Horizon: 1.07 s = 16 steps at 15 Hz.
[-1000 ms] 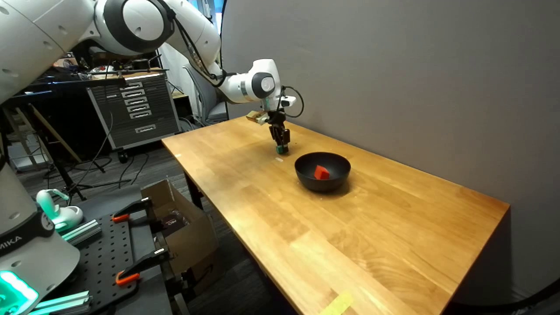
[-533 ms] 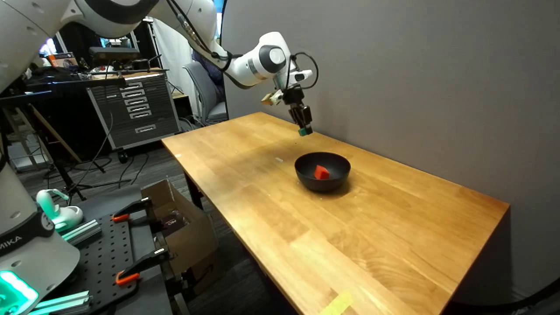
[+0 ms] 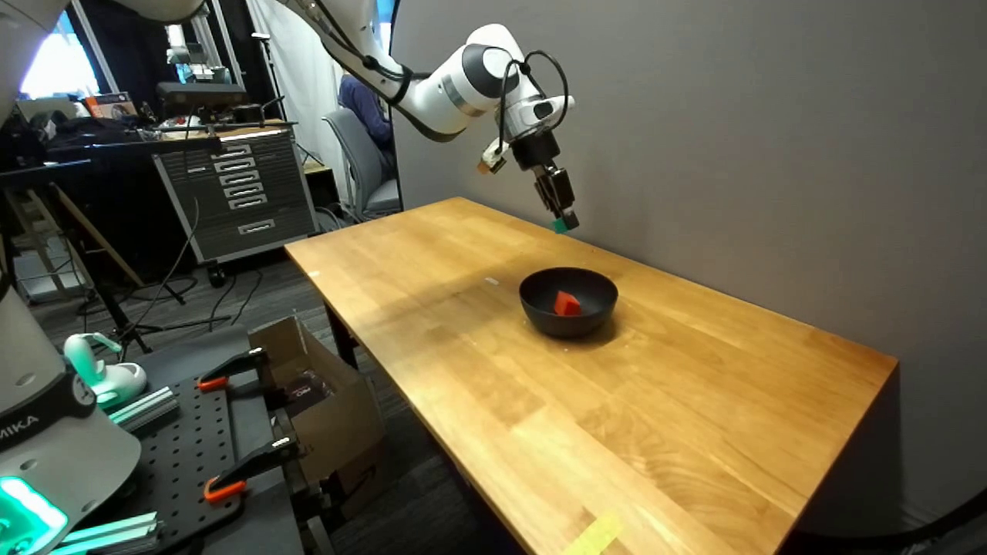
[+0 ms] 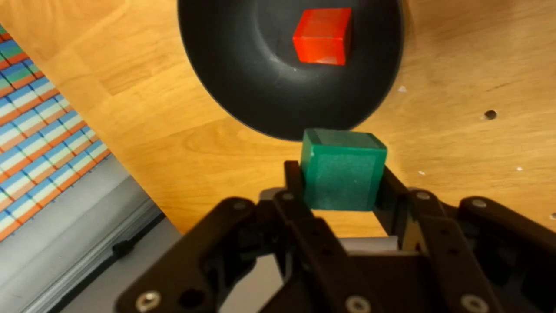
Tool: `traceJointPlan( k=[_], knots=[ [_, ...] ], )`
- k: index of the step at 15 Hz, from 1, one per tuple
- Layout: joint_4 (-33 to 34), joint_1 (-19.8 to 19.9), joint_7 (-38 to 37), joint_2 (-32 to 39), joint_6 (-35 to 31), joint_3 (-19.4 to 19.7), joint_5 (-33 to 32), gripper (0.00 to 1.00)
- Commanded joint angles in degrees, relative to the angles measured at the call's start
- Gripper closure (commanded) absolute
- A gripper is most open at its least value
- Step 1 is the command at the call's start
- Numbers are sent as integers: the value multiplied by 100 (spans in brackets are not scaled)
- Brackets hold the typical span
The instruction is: Put the blocks in the bowl
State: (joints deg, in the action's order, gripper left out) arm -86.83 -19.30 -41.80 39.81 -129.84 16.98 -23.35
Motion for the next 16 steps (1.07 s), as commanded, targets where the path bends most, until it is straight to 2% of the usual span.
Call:
traceJointPlan(
  k=[1, 2, 3, 4, 9, 10, 12, 16],
  knots=[
    [-947, 116, -434, -501, -191, -90, -192, 83],
    [-1141, 167, -503, -552, -239, -125, -158, 83],
    [-1323, 214, -553, -592, -275, -159, -126, 79],
    [-1465, 251, -602, -626, -309, -187, -106, 41],
    [-1934, 247, -719, -1014, -594, -236, -210, 3],
    [-2052, 225, -690, -1203, -671, -267, -235, 0],
    [-2302, 252, -517, -1688, -767, -464, -162, 0],
    [-2979, 429, 44, -2881, -696, -1112, 260, 0]
  ],
)
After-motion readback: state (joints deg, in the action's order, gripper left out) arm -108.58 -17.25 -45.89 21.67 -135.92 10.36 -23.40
